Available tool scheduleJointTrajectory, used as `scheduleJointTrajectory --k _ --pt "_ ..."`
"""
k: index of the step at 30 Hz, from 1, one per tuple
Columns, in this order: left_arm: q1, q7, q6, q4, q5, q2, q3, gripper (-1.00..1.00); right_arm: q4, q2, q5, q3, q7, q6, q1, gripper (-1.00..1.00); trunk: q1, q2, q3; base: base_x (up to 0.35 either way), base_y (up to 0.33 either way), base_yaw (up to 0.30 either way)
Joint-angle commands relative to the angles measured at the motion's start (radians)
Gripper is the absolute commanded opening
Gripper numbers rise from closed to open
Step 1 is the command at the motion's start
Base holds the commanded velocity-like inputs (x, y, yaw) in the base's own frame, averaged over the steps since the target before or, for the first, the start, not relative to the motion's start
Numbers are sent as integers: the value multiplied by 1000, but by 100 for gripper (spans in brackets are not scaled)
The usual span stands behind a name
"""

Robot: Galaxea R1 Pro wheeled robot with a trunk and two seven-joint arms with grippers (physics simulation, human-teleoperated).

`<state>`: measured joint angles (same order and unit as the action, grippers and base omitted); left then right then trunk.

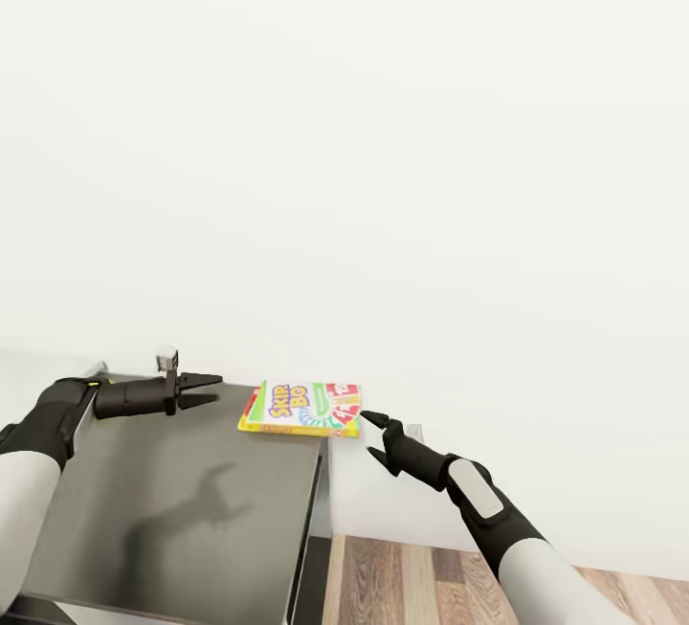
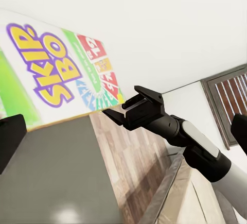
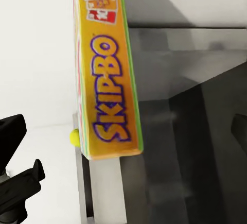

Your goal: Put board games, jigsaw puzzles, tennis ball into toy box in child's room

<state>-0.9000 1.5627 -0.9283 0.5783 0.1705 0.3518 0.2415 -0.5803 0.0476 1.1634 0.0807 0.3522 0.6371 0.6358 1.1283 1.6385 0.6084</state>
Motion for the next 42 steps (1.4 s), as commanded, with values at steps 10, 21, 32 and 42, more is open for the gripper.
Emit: scheduleJointTrajectory --k 10,21,32,42 --pt "0 8 -11 0 11 0 4 100 0 -1 1 1 1 3 1 100 0 0 1 49 60 0" --pt "0 8 -11 1 6 0 4 100 0 -1 1 1 -1 3 1 100 0 0 1 80 71 0" --pt "0 8 -11 1 3 1 4 100 0 -2 2 1 0 4 1 -100 0 0 1 3 2 0" --pt "0 8 -38 0 3 13 7 100 0 -2 2 1 1 4 1 -100 -19 -35 -15 0 0 0"
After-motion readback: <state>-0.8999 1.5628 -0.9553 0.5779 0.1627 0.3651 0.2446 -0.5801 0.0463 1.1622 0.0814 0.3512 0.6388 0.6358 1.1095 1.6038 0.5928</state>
